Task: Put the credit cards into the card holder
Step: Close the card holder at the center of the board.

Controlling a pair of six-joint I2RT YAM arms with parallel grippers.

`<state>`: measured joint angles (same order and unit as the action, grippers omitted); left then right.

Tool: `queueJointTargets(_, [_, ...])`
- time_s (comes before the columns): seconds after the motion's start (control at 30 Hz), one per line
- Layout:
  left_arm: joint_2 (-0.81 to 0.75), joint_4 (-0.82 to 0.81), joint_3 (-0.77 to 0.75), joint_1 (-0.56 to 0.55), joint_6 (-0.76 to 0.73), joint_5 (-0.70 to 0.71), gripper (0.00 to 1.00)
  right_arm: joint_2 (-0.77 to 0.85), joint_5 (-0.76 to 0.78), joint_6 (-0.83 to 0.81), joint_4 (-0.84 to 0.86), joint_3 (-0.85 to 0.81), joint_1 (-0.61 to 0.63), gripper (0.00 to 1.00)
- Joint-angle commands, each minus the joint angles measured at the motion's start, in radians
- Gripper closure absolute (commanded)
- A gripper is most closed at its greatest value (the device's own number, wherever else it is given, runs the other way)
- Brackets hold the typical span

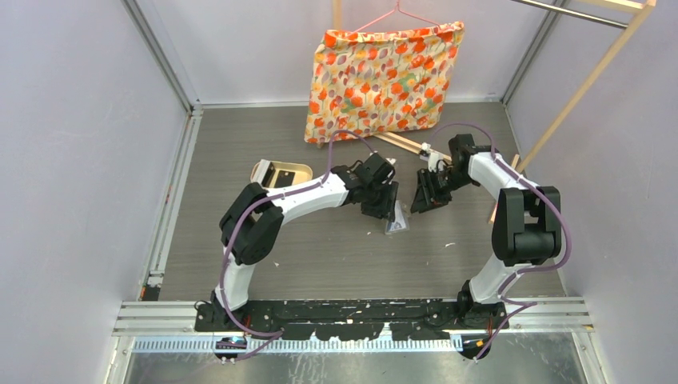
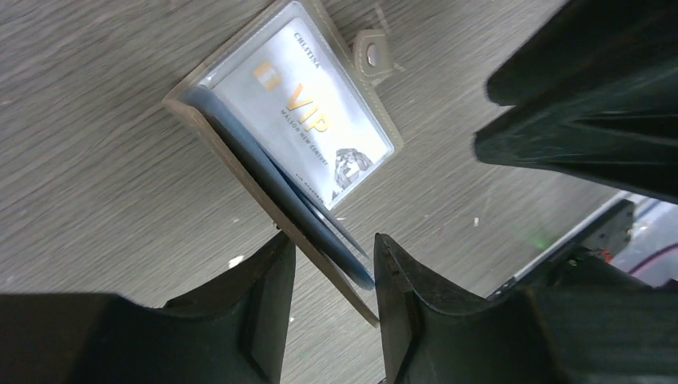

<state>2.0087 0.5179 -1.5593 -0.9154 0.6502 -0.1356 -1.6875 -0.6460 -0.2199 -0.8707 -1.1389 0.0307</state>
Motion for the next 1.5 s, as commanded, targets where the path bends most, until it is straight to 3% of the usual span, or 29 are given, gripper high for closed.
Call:
queueJointTargets(0.0, [-0.032,-0.182,0.017,-0.004,0.044,-0.105,0.58,-0.009,-0.029,0.046,0.051,-0.001,-0.002,0.59])
queueJointTargets(0.23, [0.001,-0.265,0.014,0.002,0.091,-0.128,0.57,-0.015,0.044,0.085,0.128,-0.005,0.0,0.49])
queueJointTargets(0.6, [0.056,-0.364,0.039,0.031,0.151,-0.134,0.57,-0.076,0.201,0.101,0.19,-0.058,0.057,0.48])
queueJointTargets(1.0, [0.052,-0.443,0.108,0.057,0.18,-0.105,0.68,-0.127,0.206,0.099,0.18,-0.106,0.099,0.48])
queueJointTargets(1.33, [0.061,-0.429,0.141,0.062,0.174,-0.096,0.72,-0.145,0.288,0.082,0.164,-0.115,0.155,0.54])
queueJointTargets(1.47, [0.041,-0.43,0.165,0.062,0.166,-0.085,0.73,-0.132,0.317,0.074,0.165,-0.11,0.157,0.63])
